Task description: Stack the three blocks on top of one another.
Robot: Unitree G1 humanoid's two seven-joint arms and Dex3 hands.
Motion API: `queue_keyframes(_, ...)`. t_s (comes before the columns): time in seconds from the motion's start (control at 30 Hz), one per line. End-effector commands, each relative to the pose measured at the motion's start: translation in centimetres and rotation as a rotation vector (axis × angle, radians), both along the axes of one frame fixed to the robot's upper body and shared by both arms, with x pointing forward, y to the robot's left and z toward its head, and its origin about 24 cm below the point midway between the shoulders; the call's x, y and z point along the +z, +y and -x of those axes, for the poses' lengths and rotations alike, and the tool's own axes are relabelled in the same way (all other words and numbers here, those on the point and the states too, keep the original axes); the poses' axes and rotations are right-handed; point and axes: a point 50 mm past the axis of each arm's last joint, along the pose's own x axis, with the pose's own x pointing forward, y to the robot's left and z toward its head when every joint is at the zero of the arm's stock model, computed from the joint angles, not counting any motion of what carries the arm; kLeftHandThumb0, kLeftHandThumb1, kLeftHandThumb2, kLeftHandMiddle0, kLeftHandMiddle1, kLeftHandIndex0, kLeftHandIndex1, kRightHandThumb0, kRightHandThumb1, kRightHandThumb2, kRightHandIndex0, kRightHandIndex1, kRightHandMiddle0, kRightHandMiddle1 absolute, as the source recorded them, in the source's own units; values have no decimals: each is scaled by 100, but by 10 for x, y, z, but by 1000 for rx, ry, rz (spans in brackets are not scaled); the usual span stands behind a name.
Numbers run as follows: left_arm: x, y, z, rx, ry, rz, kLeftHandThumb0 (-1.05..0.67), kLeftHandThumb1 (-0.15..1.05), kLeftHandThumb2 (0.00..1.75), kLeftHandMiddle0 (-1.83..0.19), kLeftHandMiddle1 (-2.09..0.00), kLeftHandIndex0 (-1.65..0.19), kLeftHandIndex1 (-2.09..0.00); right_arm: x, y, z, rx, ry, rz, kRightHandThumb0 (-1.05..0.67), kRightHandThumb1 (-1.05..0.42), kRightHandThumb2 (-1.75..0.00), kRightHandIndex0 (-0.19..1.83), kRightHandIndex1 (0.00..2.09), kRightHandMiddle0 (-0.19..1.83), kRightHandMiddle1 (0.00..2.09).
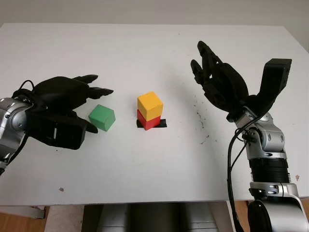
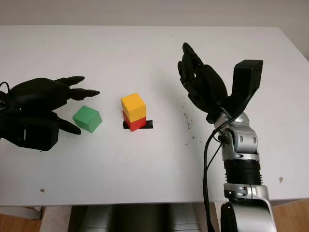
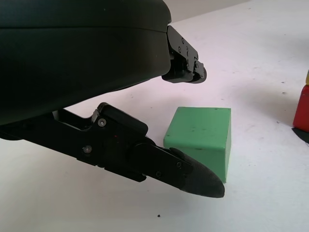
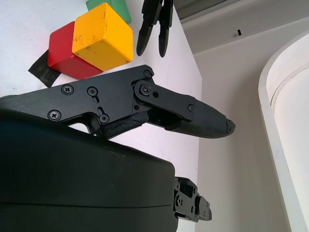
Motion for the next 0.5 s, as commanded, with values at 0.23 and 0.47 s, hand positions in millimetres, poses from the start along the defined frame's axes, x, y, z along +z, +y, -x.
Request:
queue_keyframes(0.23,-7,-4,1,-51,-15,-56,-71,91,5,-2,-7,-43,-13,1,0,0,18,-10,-8,-59,-105,-73,-19,0,-19,0)
queue_keyframes(0.47,-13,-6,0,-54,-25,-92,-69,89,5,-4,-7,-44,-11,1,0,1,21,-9,-13,-59,-105,-73,-19,0,-19,0)
